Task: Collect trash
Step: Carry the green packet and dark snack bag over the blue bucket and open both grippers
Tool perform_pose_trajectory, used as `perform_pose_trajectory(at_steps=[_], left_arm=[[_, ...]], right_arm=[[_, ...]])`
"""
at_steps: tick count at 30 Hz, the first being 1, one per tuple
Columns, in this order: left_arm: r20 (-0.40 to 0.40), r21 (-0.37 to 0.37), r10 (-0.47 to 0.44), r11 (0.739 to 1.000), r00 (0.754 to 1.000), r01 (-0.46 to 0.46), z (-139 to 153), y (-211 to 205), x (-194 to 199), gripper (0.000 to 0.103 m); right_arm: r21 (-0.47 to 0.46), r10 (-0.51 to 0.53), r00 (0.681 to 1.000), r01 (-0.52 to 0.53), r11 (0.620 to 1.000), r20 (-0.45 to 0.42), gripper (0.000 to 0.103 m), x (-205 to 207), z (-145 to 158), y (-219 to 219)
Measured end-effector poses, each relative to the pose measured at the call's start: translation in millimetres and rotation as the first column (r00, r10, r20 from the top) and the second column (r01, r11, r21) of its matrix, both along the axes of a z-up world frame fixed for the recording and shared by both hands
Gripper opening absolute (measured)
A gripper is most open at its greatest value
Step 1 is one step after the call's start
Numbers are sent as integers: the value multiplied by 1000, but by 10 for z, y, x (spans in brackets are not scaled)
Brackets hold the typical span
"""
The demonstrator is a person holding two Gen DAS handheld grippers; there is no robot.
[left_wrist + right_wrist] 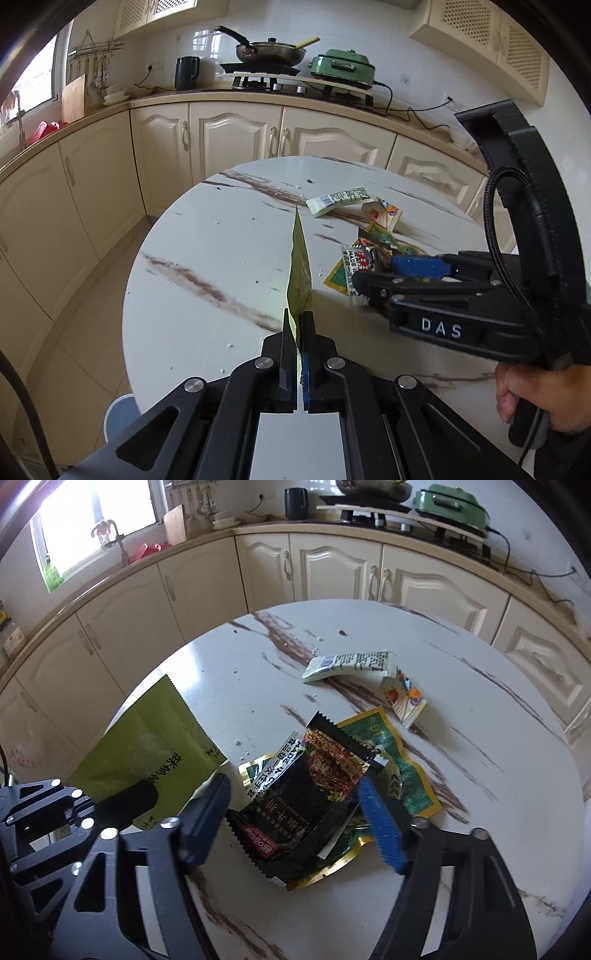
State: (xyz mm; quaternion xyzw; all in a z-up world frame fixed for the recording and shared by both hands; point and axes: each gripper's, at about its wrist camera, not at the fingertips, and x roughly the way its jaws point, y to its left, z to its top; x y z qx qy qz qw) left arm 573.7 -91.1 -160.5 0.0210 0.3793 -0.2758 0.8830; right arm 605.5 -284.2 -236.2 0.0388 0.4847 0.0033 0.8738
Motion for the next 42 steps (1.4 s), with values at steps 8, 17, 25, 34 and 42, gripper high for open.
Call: perform_pose_trajectory(at_steps=[8,17,25,34,42], left_arm=[[-14,-62,-27,998,1000,26,121,214,-335,0],[24,-127,-42,991,999,45,406,319,-706,0],[85,-155,47,987,995,-34,629,906,-1150,0],[33,-105,307,948,951,-302,285,2274,-1500,0],[-164,-39,456,883,875,-468,-560,3186,-1246,0]], right_arm=[[66,29,999,-32,997,35,7,-291,99,-268],[138,0,991,-18,990,133,6,-658,489,-438],[197,130,969,-173,965,211,6,-793,922,312],[269,353,913,-399,877,203,5,-613,755,1972],[356,478,878,-453,818,18,6,-98,-346,3212]])
